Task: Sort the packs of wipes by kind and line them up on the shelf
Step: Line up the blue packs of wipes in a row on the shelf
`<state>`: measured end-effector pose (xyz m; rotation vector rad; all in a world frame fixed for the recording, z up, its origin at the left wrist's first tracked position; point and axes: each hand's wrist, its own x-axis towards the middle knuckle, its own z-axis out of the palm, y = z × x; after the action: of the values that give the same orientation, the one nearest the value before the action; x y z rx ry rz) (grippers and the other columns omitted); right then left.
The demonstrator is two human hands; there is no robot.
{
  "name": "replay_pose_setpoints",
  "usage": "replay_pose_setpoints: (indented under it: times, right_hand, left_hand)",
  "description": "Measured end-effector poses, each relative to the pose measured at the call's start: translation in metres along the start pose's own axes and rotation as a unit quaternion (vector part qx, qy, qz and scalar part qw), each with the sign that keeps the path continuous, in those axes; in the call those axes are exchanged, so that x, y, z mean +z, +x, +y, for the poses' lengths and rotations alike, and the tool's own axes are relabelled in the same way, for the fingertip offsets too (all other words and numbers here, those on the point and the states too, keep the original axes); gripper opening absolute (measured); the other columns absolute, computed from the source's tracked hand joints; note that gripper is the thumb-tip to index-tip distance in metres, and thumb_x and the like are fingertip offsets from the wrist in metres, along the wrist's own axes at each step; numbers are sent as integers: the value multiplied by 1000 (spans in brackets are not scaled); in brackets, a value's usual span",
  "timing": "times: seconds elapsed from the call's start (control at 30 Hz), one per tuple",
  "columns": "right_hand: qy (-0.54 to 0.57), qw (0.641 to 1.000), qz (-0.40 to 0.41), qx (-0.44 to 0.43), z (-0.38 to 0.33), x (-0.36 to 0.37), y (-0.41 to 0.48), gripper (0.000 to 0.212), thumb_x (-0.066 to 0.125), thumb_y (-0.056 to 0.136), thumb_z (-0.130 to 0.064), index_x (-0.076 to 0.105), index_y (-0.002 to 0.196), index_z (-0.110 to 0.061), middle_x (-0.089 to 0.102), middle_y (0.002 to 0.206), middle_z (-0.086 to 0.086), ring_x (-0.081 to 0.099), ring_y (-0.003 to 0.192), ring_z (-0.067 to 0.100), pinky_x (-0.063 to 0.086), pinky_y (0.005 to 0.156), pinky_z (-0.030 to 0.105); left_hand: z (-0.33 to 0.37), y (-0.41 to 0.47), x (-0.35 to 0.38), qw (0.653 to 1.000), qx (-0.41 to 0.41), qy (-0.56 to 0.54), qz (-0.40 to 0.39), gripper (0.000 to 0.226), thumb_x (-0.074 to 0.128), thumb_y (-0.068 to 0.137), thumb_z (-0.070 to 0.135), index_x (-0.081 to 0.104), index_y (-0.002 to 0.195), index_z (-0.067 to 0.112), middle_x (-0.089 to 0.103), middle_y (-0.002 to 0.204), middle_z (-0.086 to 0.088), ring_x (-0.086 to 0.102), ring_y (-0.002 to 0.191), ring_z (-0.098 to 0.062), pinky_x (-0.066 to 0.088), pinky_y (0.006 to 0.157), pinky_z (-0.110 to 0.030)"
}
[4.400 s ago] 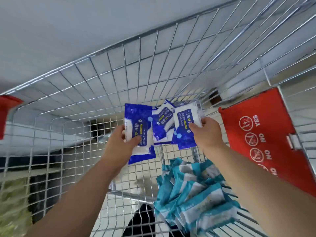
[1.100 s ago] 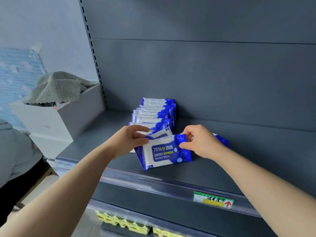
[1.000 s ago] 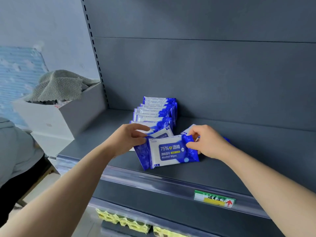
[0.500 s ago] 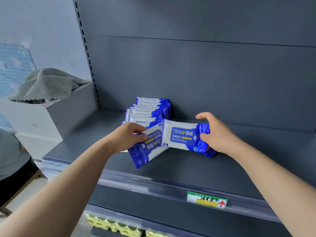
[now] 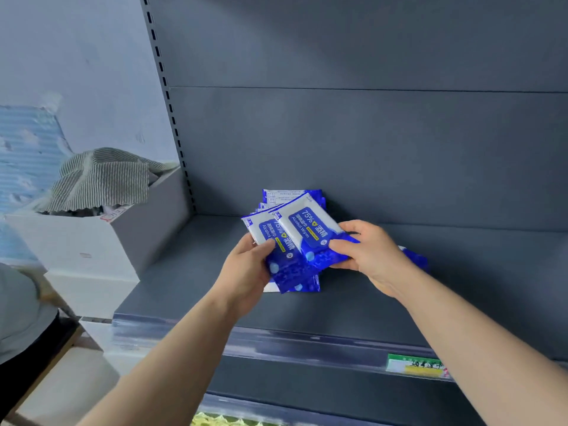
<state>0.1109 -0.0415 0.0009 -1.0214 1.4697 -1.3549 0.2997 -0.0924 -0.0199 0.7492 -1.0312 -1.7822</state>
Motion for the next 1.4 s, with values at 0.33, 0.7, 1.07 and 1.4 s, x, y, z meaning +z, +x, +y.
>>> replay_pose_setpoints:
  times: [0.33, 0.7, 1.07, 1.4]
  right_hand:
    - [-115, 993, 6, -2, 8, 37, -4, 24, 70, 84, -9, 58, 103, -15, 69, 109, 4, 67, 98, 19, 56, 85, 39]
    - [-321, 944, 10, -69, 1, 38, -9, 23, 74, 79, -7, 66, 93, -22, 59, 82, -14, 54, 69, -2, 38, 53, 9]
    - [-576, 809, 115, 17, 22, -48, 17, 50, 48, 95, -24, 37, 141, -9, 41, 141, 9, 37, 130, 26, 33, 102, 34]
    - [-467, 869, 110, 117, 23, -76, 29, 45, 85, 62, -35, 55, 87, -12, 65, 96, 6, 62, 80, 24, 46, 62, 29]
  left_hand:
    - [6, -3, -17, 998, -7, -14, -64, 29, 42, 102, 15, 52, 127, 4, 70, 115, -10, 67, 105, -26, 55, 89, -40]
    - [12, 5, -57, 917, 20, 399, -11, 33, 86, 69, 26, 67, 94, 16, 75, 85, 4, 71, 74, -13, 54, 62, -24]
    - [0, 31, -41, 828, 75, 550, 75, 42, 81, 75, 27, 49, 101, 18, 42, 117, 2, 56, 85, -16, 46, 68, -25]
    - [-8, 41, -37, 803, 66, 581, 117, 55, 82, 73, 37, 51, 113, 18, 43, 126, -2, 58, 97, -20, 53, 82, -38]
